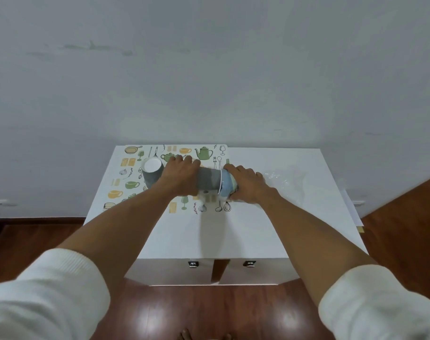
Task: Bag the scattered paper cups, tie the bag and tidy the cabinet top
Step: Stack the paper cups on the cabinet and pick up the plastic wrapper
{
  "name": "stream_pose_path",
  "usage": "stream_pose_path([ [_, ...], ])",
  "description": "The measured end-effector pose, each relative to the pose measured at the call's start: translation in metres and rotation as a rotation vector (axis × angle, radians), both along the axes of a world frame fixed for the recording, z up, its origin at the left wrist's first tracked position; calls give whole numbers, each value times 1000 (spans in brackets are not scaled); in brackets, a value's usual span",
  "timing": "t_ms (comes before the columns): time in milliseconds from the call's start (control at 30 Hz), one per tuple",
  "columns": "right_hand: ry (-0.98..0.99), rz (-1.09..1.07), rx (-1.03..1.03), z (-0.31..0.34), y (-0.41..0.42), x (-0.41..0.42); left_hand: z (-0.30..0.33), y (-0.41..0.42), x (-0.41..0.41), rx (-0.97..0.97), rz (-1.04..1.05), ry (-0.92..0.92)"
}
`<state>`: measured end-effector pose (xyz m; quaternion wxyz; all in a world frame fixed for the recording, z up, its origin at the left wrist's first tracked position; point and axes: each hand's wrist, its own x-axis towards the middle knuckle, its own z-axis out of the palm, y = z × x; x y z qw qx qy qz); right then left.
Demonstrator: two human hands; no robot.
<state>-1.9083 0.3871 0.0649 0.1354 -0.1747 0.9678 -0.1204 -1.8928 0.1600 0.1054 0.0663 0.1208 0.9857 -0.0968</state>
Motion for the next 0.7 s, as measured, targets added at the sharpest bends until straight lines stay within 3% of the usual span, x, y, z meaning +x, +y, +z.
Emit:
stream_pose_path([
  [167,115,-60,-28,7,-2,3,33,-11,-7,36,42,176],
  [233,166,-59,-34,16,-6,1,45,-17,-6,210,111,215],
  [433,209,-16,-127,41,-30,0,64,-50,14,1032,384,249],
  [700,200,-8,-191,43,-63,9,63,-99,38,1296,464,252],
])
